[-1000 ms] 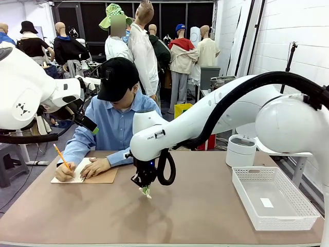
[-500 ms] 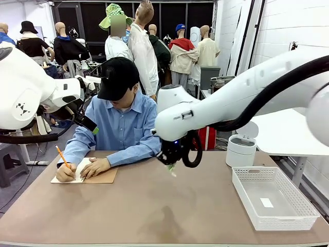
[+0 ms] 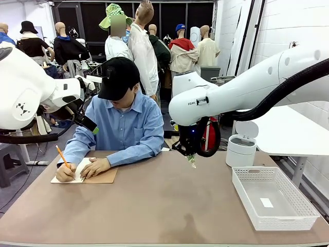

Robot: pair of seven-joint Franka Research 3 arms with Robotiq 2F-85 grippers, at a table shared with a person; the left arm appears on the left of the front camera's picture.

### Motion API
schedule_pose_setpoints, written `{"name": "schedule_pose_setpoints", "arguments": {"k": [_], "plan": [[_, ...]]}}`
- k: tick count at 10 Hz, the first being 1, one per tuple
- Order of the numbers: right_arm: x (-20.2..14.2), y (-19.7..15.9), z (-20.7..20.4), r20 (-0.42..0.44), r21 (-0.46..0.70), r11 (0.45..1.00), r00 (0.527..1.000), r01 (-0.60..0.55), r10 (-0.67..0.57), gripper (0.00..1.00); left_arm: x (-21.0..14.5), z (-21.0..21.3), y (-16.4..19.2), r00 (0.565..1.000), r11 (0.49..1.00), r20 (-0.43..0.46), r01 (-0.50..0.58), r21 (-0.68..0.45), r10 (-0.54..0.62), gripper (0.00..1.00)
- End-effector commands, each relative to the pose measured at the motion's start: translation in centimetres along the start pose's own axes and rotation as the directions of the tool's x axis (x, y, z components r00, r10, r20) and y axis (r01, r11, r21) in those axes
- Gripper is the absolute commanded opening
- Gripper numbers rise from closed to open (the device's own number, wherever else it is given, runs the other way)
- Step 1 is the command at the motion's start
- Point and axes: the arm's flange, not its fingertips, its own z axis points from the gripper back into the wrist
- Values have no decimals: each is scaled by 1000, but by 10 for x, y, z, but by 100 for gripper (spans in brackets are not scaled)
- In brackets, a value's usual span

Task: Sort the paper based on its condition.
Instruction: If a person hands you a paper, place it in the Organizing basket , and if it's crumpled, put it in the Trash can.

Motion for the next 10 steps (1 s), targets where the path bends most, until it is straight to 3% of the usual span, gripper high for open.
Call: {"name": "schedule_pose_setpoints", "arguments": {"k": [1,6,10], "plan": [[0,-1,-1,9,3,1000,1000,1,-2,0,0,1,1,1000,1000,2,-1,0,1,100],[0,0,0,1,1,1000,1000,0,0,0,0,1,1,1000,1000,2,-1,0,1,100],[9,-57,21,102,-107,986,988,127,-116,0,0,1,1,1000,1000,2,-1,0,1,100]]}}
